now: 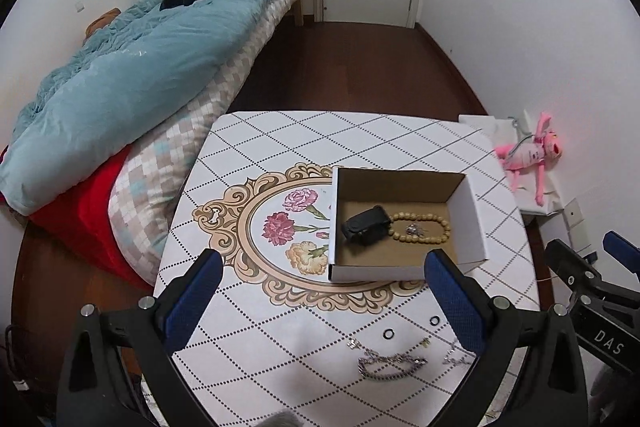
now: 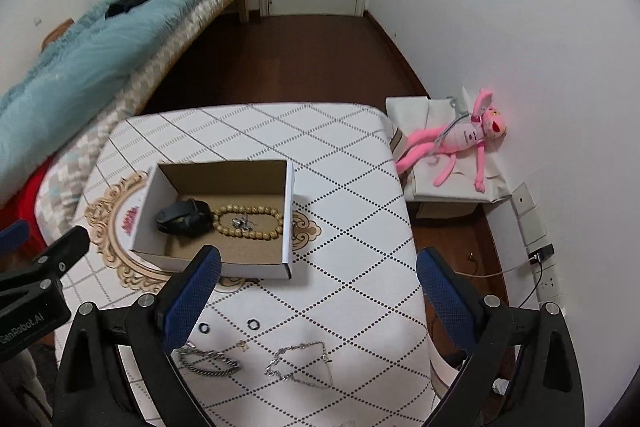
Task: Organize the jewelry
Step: 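Withdraw both tools from the box back over the table, then move left tool to the silver chain bracelet while right tool reaches the silver necklace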
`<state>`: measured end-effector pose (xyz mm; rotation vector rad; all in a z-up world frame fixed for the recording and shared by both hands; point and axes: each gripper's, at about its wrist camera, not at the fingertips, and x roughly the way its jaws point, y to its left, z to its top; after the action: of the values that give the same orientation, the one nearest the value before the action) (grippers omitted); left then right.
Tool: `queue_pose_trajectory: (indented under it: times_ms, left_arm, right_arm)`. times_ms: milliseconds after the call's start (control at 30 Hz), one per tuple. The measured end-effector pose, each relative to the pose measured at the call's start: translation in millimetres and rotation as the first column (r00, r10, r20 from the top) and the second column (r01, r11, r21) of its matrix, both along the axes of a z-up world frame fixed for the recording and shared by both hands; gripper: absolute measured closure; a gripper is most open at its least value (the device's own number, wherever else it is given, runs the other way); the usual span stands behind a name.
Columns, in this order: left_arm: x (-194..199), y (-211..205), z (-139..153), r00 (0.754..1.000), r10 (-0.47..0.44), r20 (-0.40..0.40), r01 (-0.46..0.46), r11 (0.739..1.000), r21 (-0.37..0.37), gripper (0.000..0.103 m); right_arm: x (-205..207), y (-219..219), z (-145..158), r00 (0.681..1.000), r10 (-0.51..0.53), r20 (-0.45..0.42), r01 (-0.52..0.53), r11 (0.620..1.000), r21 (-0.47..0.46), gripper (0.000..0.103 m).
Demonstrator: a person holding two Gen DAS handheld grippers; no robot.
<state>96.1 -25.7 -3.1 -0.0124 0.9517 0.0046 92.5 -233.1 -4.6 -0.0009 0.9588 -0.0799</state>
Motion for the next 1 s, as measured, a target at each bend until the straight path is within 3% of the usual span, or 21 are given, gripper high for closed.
queue_pose_trajectory:
  times_ms: [167, 300, 533, 700, 800, 1000]
  left_arm:
    - [-13.1, 0.5, 2.5, 1.0, 0.005, -0.012, -0.005, 1.0, -0.009, 0.0]
    - [-25.0, 1.4, -14.0, 0.999, 0.006, -0.038, -0.006, 1.0, 0.001, 0.0]
    - [-41.0, 7.4, -81.6, 0.985, 0.023, -0.17, -0.02, 1.0, 0.023, 0.0]
    - [-46.4, 2.9, -129.4, 0.964, -0.007, -0.267, 0.007, 1.0, 0.001, 0.003]
    - [-44.2, -5.0, -151.2, 0.946, -0.046, -0.322, 0.038, 0.999, -0.032, 0.014]
    - [-40.0, -24.5, -170.8, 0.933, -0.097, -0.348, 0.079, 0.995, -0.067, 0.019]
  right_arm:
    - [-19.9, -2.2, 17.4, 1.0, -0.003, 0.027, 0.002, 0.999, 0.033, 0.003]
    - [-33.2, -7.6, 7.4, 1.0, -0.014, -0.016, 0.015, 0.998, 0.063, 0.003]
    - [-48.0, -26.4, -67.6, 0.979, -0.042, -0.199, 0.064, 0.992, 0.107, 0.004]
    - [-59.7, -45.8, -122.0, 0.953, -0.081, -0.292, 0.127, 0.982, 0.143, 0.021]
    - [-61.8, -54.5, -140.1, 0.942, -0.097, -0.321, 0.155, 0.975, 0.16, 0.025]
    - [-63.8, -62.6, -155.7, 0.937, -0.111, -0.332, 0.173, 0.971, 0.162, 0.028]
